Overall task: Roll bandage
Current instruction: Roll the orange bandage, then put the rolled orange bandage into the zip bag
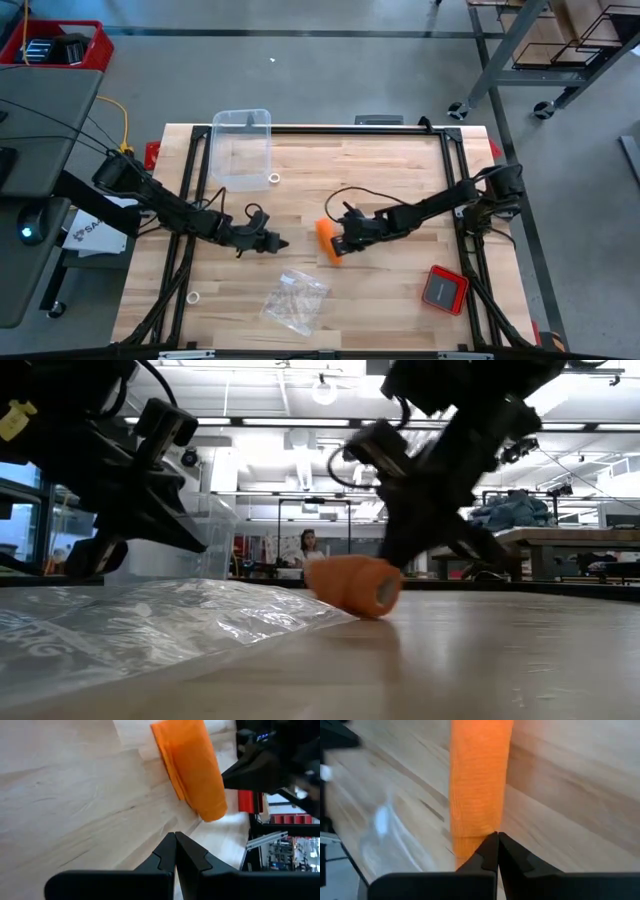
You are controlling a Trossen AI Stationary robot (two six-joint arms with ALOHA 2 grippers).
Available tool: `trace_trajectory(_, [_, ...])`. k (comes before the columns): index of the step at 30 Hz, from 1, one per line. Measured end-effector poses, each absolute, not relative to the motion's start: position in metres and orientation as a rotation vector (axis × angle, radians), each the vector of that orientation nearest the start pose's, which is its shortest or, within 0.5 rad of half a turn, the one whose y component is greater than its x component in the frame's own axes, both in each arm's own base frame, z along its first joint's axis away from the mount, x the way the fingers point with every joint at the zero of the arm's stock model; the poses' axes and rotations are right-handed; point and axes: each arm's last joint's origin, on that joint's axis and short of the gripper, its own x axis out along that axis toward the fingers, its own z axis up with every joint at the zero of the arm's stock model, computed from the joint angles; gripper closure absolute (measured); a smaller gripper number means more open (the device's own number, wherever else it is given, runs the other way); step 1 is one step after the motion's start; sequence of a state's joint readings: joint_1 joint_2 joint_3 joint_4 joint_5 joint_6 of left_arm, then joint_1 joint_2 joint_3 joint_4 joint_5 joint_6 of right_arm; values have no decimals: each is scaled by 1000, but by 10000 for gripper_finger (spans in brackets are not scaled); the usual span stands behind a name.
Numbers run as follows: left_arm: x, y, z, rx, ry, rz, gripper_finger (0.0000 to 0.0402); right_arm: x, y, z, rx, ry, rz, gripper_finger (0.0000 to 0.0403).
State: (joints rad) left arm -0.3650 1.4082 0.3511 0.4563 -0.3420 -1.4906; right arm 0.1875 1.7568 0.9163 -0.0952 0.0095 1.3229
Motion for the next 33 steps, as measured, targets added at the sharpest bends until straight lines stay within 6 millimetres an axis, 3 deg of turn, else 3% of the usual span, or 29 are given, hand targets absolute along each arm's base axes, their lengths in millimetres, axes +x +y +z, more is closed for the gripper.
trace_trajectory(5, [215, -74, 125, -1231, 475, 392, 402, 361, 58, 149, 1092, 799, -445, 403])
trace_trajectory(10, [215, -74, 125, -1232, 475, 391, 402, 406, 57, 138, 1060, 837, -343, 403])
trace_trajectory(13, [217, -76, 128, -1257, 466, 355, 401, 423, 58, 144, 1035, 854, -312, 403])
trace_trajectory(20, [212, -81, 153, -1186, 346, 261, 402, 429, 52, 198, 876, 878, -284, 403])
trace_trajectory(24, [205, -76, 174, -1126, 231, 244, 401, 427, 51, 212, 803, 924, -291, 403])
trace_trajectory(29, [194, -67, 196, -1055, 107, 268, 401, 424, 48, 209, 810, 983, -358, 394])
trace_trajectory(33, [187, -60, 205, -1028, 87, 282, 401, 432, 43, 197, 829, 971, -349, 346])
